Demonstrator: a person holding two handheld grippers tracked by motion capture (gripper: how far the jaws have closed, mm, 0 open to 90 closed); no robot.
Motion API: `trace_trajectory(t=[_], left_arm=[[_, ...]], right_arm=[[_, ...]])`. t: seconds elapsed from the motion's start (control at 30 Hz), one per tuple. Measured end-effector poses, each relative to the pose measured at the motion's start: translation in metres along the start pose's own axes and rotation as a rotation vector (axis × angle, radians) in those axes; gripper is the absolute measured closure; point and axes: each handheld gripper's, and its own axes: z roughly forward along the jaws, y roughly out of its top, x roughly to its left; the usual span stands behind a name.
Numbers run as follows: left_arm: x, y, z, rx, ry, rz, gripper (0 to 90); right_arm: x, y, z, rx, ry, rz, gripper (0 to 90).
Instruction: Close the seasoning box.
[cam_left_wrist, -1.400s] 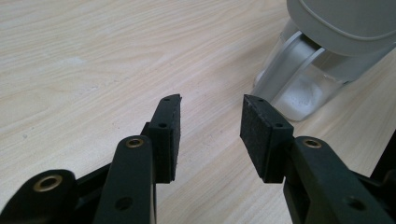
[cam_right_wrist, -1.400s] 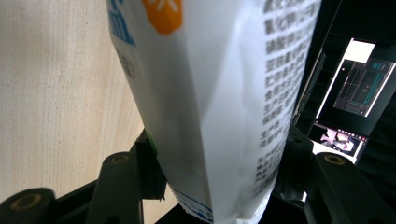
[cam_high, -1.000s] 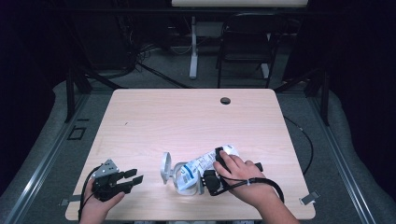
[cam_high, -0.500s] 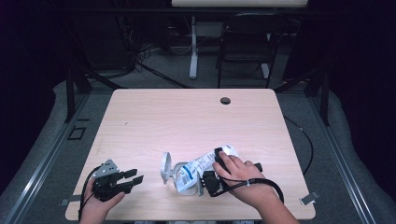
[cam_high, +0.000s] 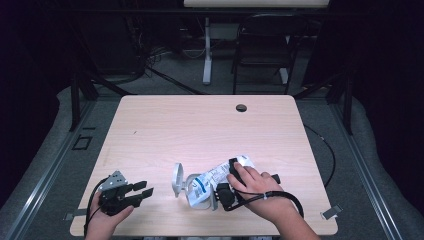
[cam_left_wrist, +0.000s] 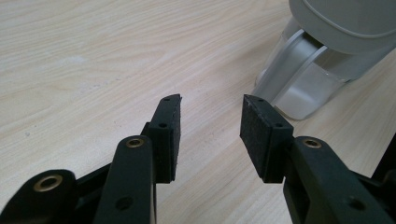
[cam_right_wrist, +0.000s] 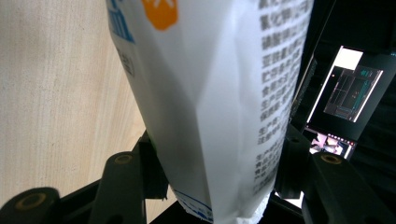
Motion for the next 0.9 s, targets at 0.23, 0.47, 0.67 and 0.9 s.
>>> trace_trajectory(t=[0.23, 0.47, 0.67, 0.9], left_arm=[[0.0003, -0.0008, 0.0007, -0.006, 0.0, -0.008, 58.4], [0.0006, -0.0008, 0.0006, -0.006, 0.001, -0.007, 58.4], [0.0006, -0.0009, 0.0009, -0.006, -0.001, -0.008, 58.3], [0.0011, -0.0008, 0.0004, -0.002, 0.003, -0.005, 58.2]], right_arm=[[0.0, 0.0001, 0.0001, -0.002, -0.003, -0.004, 49.3], [-0.0005, 0.0005, 0.0009, -0.01, -0.006, -0.009, 49.4], [0.0, 0.0003, 0.0012, -0.012, -0.008, -0.011, 49.4], [-0.0001, 0.0001, 0.0013, -0.012, -0.006, -0.012, 49.5]])
